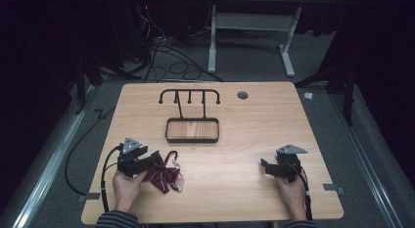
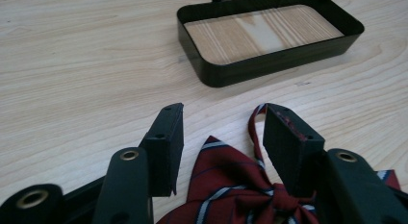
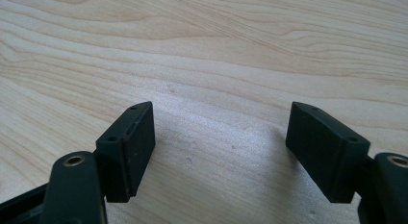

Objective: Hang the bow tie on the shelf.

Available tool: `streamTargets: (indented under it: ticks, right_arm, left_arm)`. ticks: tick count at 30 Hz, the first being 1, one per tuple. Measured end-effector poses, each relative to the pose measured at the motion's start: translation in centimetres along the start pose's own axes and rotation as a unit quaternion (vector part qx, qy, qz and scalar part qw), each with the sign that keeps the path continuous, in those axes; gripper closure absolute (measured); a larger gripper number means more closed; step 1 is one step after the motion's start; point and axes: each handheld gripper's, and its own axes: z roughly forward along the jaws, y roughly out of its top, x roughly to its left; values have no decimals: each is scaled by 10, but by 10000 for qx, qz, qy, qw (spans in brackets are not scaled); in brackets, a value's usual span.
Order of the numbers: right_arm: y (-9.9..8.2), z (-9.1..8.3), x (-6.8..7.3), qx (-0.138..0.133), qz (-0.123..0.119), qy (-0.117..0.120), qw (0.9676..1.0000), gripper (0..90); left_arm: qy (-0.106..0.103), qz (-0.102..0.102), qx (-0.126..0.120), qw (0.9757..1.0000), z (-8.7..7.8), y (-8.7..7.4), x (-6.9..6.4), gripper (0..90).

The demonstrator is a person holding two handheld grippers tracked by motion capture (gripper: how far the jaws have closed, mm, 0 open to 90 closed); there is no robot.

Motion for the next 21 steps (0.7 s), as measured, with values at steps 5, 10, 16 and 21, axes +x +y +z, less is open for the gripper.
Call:
streamTargets:
  ticks: [5,10,16,21]
  right_arm:
    - [0,0,0,-1,5,1,10000,267]
    - [0,0,0,-1,3,2,10000,268]
    - [0,0,0,-2,5,3,10000,268]
    - [0,0,0,-1,6,5,10000,268]
  left_arm:
    - [-119,86,50,9999,5,4,-7,508]
    - [-230,213,97,9995,11,8,-15,516]
    - [-286,306,195,9989,18,10,-20,522]
    - [-322,406,219,9984,24,15,-25,530]
